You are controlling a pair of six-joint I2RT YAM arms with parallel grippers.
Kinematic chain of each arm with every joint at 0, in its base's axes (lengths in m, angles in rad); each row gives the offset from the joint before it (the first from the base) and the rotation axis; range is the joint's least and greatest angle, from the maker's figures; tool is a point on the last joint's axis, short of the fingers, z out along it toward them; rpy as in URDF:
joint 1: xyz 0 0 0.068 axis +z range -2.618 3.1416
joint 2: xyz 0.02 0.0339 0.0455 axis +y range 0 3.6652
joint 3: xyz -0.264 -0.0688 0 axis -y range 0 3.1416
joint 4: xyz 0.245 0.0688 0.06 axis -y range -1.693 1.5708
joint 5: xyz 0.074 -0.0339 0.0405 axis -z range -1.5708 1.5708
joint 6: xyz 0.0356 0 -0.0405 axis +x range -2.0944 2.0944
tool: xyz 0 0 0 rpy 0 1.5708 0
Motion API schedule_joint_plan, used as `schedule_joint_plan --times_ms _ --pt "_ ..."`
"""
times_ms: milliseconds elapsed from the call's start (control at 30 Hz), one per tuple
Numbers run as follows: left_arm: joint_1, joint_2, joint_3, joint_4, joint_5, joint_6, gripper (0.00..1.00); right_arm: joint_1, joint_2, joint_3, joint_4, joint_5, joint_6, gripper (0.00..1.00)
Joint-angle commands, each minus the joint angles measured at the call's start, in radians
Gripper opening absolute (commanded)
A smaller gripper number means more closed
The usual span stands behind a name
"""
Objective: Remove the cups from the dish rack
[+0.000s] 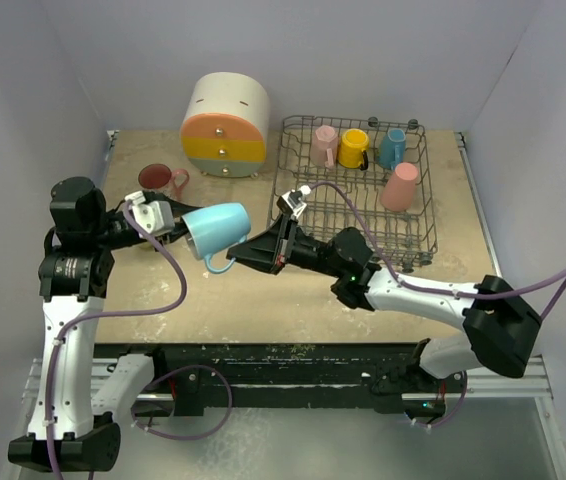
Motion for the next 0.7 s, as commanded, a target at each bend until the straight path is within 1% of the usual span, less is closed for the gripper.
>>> schedule_joint_plan --times_ms 0,33,67,100,167,233,300,400,433,500,533,633,667 --pt "-0.002 -0.013 -0.019 0.076 0.018 -0.041 0.17 0.012 -0.004 0.052 0.19 0.046 0.024 0.01" --pt "-0.002 -0.012 -0.025 0.07 0.015 -0.037 0.11 0.011 -0.002 0.053 0.182 0.047 0.022 0.06" --pt "-0.002 -0.012 -0.03 0.064 0.01 -0.034 0.04 0.012 -0.002 0.051 0.166 0.047 0.017 0.17" --pt "-0.002 -0.012 -0.038 0.057 -0.003 -0.028 0.0 0.011 -0.005 0.047 0.14 0.033 0.013 0.26" --pt "-0.002 -0.007 -0.053 0.034 -0.046 -0.004 0.0 -0.011 -0.032 0.03 0.082 0.035 -0.007 0.53" --pt "-0.003 0.009 -0.062 -0.016 -0.117 0.058 0.0 -0.053 -0.093 0.033 -0.067 0.031 -0.068 0.71" --pt "-0.002 0.046 -0.071 -0.079 -0.213 0.122 0.0 -0.11 -0.156 0.052 -0.285 0.03 -0.161 0.84" --pt "-0.003 0.13 -0.083 -0.132 -0.4 0.171 0.0 -0.205 -0.257 0.123 -0.717 0.111 -0.352 0.94" --pt "-0.003 0.168 -0.078 -0.155 -0.464 0.182 0.0 -0.235 -0.281 0.155 -0.855 0.152 -0.415 0.96" --pt "-0.004 0.265 -0.053 -0.206 -0.574 0.195 0.0 -0.284 -0.319 0.21 -1.062 0.229 -0.522 0.97" --pt "-0.005 0.311 -0.038 -0.222 -0.62 0.195 0.0 -0.303 -0.335 0.236 -1.14 0.262 -0.57 0.98" --pt "-0.005 0.428 -0.015 -0.234 -0.736 0.19 0.0 -0.347 -0.371 0.288 -1.285 0.323 -0.642 0.98" --pt "-0.006 0.452 -0.012 -0.228 -0.752 0.187 0.0 -0.355 -0.376 0.306 -1.335 0.355 -0.669 0.98"
